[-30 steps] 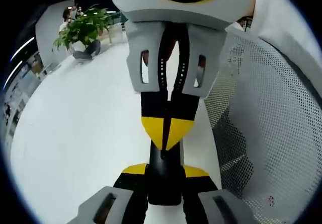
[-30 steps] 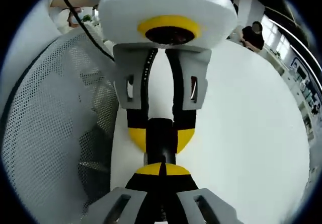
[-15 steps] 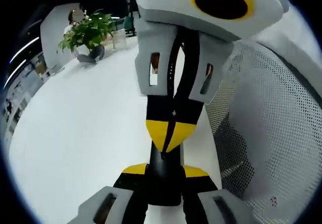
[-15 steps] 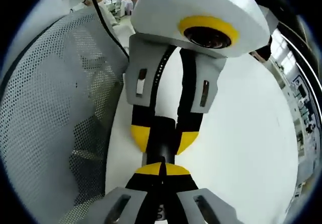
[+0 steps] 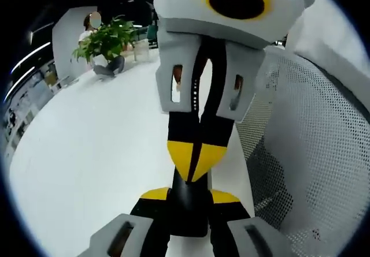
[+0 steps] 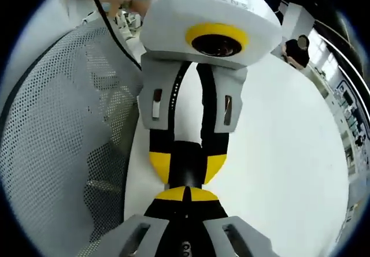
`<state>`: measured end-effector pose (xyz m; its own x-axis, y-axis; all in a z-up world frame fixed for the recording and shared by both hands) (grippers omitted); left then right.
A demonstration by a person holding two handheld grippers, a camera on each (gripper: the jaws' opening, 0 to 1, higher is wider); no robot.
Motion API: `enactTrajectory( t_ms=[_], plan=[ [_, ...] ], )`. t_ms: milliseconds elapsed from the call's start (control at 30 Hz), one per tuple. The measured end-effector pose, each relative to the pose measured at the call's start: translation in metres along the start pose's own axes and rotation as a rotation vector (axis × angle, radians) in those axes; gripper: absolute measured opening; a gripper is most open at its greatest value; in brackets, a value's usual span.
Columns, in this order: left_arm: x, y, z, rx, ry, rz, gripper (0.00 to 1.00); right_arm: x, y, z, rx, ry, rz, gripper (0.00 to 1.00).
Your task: Press the specified remote control buttons in sequence, fully releasing each button before pressing the next.
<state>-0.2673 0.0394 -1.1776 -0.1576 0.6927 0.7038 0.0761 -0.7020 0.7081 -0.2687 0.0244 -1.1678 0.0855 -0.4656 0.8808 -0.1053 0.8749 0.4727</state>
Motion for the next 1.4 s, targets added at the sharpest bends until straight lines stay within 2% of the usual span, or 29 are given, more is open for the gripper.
enactTrajectory(
  t_ms=[100, 200, 333, 467, 500, 567, 700, 733, 800, 833, 867, 933, 1033, 1133, 1333, 1400],
  plan=[
    [-0.001, 0.0, 0.0, -0.007, 0.003, 0.01, 0.22, 0.0, 0.0, -0.002, -0.034, 0.005, -0.001, 0.0],
    [-0.001, 0.0, 0.0, -0.011, 0.007, 0.019, 0.22, 0.0, -0.002, 0.001, -0.03, -0.021, -0.013, 0.0],
    [-0.001, 0.001, 0.0, -0.006, 0.007, 0.026, 0.22, 0.0, -0.001, 0.0, -0.068, -0.036, -0.033, 0.0],
    [-0.002, 0.003, -0.001, -0.009, 0.015, 0.074, 0.22, 0.001, -0.002, 0.0, -0.079, -0.019, -0.051, 0.0],
    [-0.002, 0.003, -0.002, -0.015, 0.016, 0.085, 0.23, 0.001, -0.002, 0.0, -0.066, -0.014, -0.064, 0.0],
    [-0.003, 0.003, -0.002, -0.01, 0.02, 0.1, 0.23, 0.002, -0.003, 0.001, -0.095, 0.001, -0.114, 0.0],
    [-0.003, 0.002, -0.004, -0.001, 0.034, 0.13, 0.23, 0.004, -0.004, 0.003, -0.237, 0.031, -0.223, 0.0],
    [-0.004, 0.003, -0.004, -0.01, 0.037, 0.134, 0.23, 0.004, -0.006, 0.004, -0.258, 0.025, -0.224, 0.0],
    [-0.005, 0.002, -0.006, 0.011, 0.054, 0.15, 0.23, 0.007, -0.012, 0.007, -0.236, -0.009, -0.213, 0.02],
    [-0.005, 0.002, -0.005, 0.018, 0.059, 0.151, 0.23, 0.009, -0.015, 0.007, -0.218, -0.045, -0.219, 0.05],
    [-0.005, 0.002, -0.005, 0.032, 0.069, 0.15, 0.23, 0.01, -0.016, 0.009, -0.214, -0.052, -0.224, 0.11],
    [-0.005, 0.002, -0.005, 0.052, 0.088, 0.146, 0.23, 0.012, -0.027, 0.012, -0.254, -0.067, -0.211, 0.24],
    [-0.005, 0.002, -0.005, 0.073, 0.106, 0.138, 0.23, 0.012, -0.041, 0.013, -0.271, -0.092, -0.19, 0.32],
    [-0.005, 0.002, -0.004, 0.093, 0.119, 0.13, 0.24, 0.013, -0.05, 0.01, -0.286, -0.096, -0.169, 0.32],
    [-0.005, 0.004, -0.003, 0.167, 0.162, 0.091, 0.25, 0.01, -0.046, 0.003, -0.277, -0.063, -0.165, 0.27],
    [-0.005, 0.005, -0.002, 0.194, 0.172, 0.098, 0.26, 0.009, -0.043, 0.003, -0.263, -0.061, -0.168, 0.26]
  ],
)
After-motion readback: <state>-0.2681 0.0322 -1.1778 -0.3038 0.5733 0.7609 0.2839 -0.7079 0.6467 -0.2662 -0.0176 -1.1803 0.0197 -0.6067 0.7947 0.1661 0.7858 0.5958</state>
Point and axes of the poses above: the point that each gripper's makers call its tool centre point, and the gripper's own axes: x roughly backward along the fingers, z roughly to its left, y roughly out of its top, the point moved 2 cm from there along x, roughly backward along the fingers, and after that the axes turned 7 degrees about y, right-handed, at the moved point
